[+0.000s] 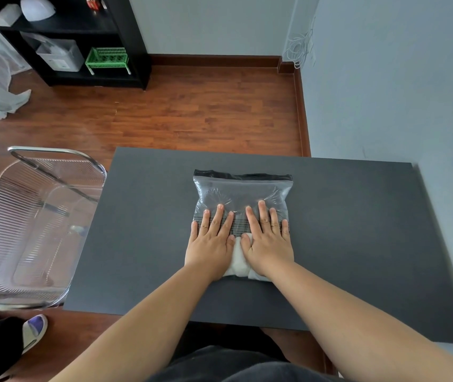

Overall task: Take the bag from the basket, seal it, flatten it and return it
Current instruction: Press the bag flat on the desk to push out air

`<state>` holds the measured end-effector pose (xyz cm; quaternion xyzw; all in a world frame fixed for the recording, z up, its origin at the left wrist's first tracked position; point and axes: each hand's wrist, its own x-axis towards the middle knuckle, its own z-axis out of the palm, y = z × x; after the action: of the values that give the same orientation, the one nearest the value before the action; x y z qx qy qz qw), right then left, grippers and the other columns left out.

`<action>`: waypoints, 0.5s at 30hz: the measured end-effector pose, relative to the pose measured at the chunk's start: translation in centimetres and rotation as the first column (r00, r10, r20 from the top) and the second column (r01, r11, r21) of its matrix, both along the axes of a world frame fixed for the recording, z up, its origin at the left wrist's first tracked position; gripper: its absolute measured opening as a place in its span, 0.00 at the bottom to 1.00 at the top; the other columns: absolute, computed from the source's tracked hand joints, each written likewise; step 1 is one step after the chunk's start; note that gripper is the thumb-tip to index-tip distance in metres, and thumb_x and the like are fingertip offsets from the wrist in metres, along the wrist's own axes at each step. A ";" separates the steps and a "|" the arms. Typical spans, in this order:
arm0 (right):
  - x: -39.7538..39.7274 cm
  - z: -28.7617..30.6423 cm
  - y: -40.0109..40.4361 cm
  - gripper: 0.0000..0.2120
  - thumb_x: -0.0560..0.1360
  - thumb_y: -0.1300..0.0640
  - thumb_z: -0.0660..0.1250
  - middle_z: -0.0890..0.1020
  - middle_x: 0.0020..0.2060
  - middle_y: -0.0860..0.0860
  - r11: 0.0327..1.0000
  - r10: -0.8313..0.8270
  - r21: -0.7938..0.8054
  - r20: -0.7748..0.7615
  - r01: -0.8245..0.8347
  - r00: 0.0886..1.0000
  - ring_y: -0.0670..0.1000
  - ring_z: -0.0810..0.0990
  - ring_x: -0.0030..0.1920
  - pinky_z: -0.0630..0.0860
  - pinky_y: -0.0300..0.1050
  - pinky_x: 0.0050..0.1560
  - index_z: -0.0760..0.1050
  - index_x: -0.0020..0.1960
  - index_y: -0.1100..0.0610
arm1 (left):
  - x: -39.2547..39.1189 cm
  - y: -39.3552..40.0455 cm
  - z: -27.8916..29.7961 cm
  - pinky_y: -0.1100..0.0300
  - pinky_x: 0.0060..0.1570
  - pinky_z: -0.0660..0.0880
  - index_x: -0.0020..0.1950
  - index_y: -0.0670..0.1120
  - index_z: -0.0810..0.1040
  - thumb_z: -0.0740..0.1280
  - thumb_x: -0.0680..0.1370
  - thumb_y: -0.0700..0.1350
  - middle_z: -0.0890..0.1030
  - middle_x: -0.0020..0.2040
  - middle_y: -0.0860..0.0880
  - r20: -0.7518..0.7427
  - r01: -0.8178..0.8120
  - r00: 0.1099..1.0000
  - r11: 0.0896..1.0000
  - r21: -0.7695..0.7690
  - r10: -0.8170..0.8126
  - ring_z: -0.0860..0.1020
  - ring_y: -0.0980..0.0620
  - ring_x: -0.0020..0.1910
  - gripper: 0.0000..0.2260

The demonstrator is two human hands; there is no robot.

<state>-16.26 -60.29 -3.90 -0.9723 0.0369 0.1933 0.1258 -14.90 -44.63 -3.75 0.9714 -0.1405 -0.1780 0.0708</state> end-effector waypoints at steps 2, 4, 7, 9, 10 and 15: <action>0.1 0.1 0.0 0.31 0.79 0.41 0.40 0.27 0.74 0.45 1.000 0.002 0.005 -0.011 -0.002 1.000 0.52 0.32 0.77 0.31 0.54 0.74 0.30 0.76 0.43 | 0.0 0.0 0.0 0.46 0.75 0.38 0.78 0.55 0.36 0.41 0.82 0.55 0.34 0.78 0.53 -0.005 0.000 1.000 1.000 -0.003 0.000 0.36 0.46 0.77 0.25; 0.1 0.1 0.0 0.31 0.79 0.41 0.41 0.27 0.74 0.45 1.000 0.004 0.009 -0.021 -0.004 1.000 0.52 0.32 0.77 0.32 0.55 0.74 0.31 0.77 0.43 | 0.1 0.0 -0.1 0.46 0.74 0.38 0.78 0.55 0.36 0.40 0.82 0.55 0.34 0.78 0.53 -0.009 0.000 1.000 1.000 -0.005 0.000 0.36 0.46 0.77 0.25; 0.2 0.2 0.0 0.30 0.79 0.42 0.41 0.28 0.75 0.45 1.000 0.002 0.012 -0.036 -0.001 0.999 0.52 0.32 0.77 0.32 0.55 0.74 0.31 0.77 0.43 | 0.1 0.0 -0.1 0.47 0.74 0.37 0.77 0.55 0.36 0.40 0.81 0.55 0.33 0.78 0.53 -0.006 -0.003 1.000 1.000 -0.005 0.003 0.36 0.46 0.77 0.25; 0.2 0.2 0.0 0.30 0.79 0.42 0.41 0.28 0.74 0.45 1.000 0.000 0.018 -0.047 0.001 0.999 0.52 0.32 0.77 0.32 0.55 0.74 0.31 0.77 0.42 | 0.1 0.0 -0.2 0.47 0.74 0.37 0.77 0.56 0.35 0.41 0.82 0.55 0.33 0.78 0.53 -0.003 -0.004 1.000 1.000 -0.002 0.004 0.36 0.46 0.77 0.25; 0.3 0.2 0.0 0.30 0.79 0.43 0.41 0.27 0.74 0.45 1.000 0.000 0.020 -0.049 0.001 0.999 0.52 0.31 0.77 0.32 0.55 0.74 0.31 0.77 0.42 | 0.1 0.0 -0.3 0.47 0.74 0.37 0.77 0.56 0.35 0.41 0.82 0.55 0.33 0.78 0.53 -0.001 -0.004 1.000 1.000 0.004 0.004 0.36 0.46 0.77 0.25; 0.4 0.3 0.0 0.30 0.79 0.43 0.41 0.28 0.75 0.45 1.000 -0.001 0.021 -0.061 0.002 0.998 0.52 0.31 0.77 0.32 0.55 0.74 0.31 0.77 0.42 | 0.3 -0.2 -0.4 0.46 0.73 0.38 0.76 0.57 0.34 0.41 0.82 0.56 0.32 0.78 0.53 -0.010 -0.004 1.000 1.000 0.031 0.005 0.36 0.45 0.77 0.25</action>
<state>-15.88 -60.29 -3.61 -0.9646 0.0396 0.2232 0.1347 -14.64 -44.84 -4.11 0.9718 -0.1351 -0.1848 0.0568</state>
